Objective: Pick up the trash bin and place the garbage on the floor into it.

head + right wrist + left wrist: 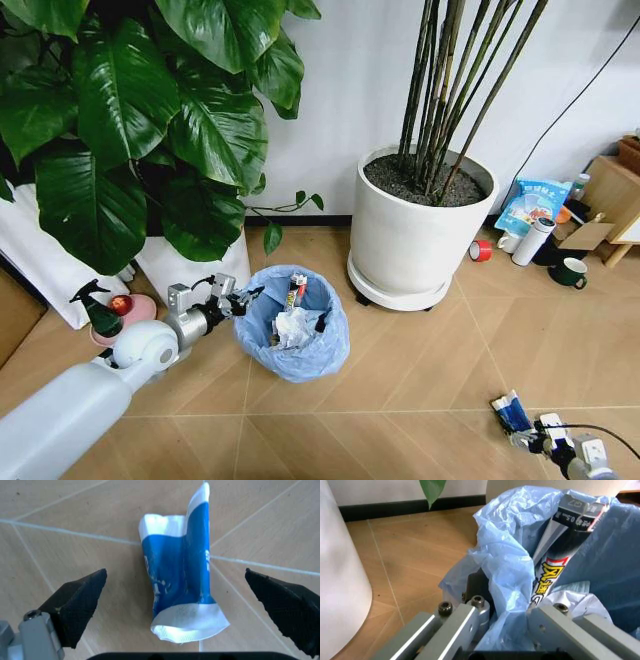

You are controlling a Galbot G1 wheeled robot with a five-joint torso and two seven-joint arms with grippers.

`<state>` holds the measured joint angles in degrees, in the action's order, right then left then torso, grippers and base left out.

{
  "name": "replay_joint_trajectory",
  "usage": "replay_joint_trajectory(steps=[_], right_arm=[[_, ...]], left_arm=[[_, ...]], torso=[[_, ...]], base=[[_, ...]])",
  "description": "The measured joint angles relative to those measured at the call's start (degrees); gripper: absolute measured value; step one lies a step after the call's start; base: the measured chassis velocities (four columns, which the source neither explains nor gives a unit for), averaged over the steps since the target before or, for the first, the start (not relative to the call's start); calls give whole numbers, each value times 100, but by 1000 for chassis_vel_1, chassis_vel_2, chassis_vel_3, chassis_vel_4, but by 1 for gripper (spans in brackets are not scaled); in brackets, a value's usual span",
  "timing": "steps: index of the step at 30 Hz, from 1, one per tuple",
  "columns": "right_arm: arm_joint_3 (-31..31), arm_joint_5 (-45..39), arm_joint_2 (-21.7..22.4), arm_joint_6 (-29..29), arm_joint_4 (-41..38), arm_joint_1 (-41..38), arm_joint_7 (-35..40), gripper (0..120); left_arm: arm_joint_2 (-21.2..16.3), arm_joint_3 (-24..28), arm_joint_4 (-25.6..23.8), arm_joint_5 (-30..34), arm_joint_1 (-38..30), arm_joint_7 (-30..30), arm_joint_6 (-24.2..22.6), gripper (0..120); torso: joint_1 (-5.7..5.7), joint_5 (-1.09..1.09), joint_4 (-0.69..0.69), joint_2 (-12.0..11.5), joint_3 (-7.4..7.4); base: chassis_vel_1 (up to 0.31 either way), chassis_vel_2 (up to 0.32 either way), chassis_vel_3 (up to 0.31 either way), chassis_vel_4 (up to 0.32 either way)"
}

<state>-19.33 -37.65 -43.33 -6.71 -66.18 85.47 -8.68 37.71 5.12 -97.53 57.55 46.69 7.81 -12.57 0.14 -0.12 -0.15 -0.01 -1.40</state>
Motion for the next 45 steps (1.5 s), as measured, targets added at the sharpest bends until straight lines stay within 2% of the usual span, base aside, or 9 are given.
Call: replay_joint_trajectory(steps=[4,6,8,11,13,16,30,40,45], right_arm=[[107,14,-69,-26,198,-156,-50,98],[196,17,-103,-34,344,-266,-75,89],[218,25,-116,-38,395,-297,-87,86],[326,75,-163,-59,626,-457,-121,69],[348,77,-164,-60,654,-488,-128,66],[421,68,-160,-61,689,-563,-135,51],[528,-91,-20,-37,588,-589,-149,19],[155,-189,329,-164,-36,-292,-325,16],[-444,-269,685,-501,-1015,-20,-984,16]], left_arm=[[0,-2,2,12,-14,-12,-5,0],[13,-3,14,14,-16,-18,-7,0],[19,-3,19,14,-17,-20,-8,0],[30,1,42,17,-25,-23,-10,0],[30,2,50,23,-34,-23,-10,0],[27,3,75,38,-67,-24,-12,0],[30,-9,71,58,-84,-29,-20,0],[43,56,114,59,-109,-16,-21,0],[-10,393,134,102,-300,40,-20,0]], torso=[[0,0,0,0,0],[0,0,1,0,0],[0,0,1,0,0],[0,1,0,0,0],[0,-1,0,0,0],[0,-1,0,0,0],[0,2,1,0,0],[0,5,0,0,0],[0,1,1,0,0]], base=[[0,0,0,0],[0,0,0,0],[0,0,0,0],[0,0,0,0],[0,0,0,0],[0,0,0,0],[0,0,0,0],[0,0,0,0],[0,0,0,0]])
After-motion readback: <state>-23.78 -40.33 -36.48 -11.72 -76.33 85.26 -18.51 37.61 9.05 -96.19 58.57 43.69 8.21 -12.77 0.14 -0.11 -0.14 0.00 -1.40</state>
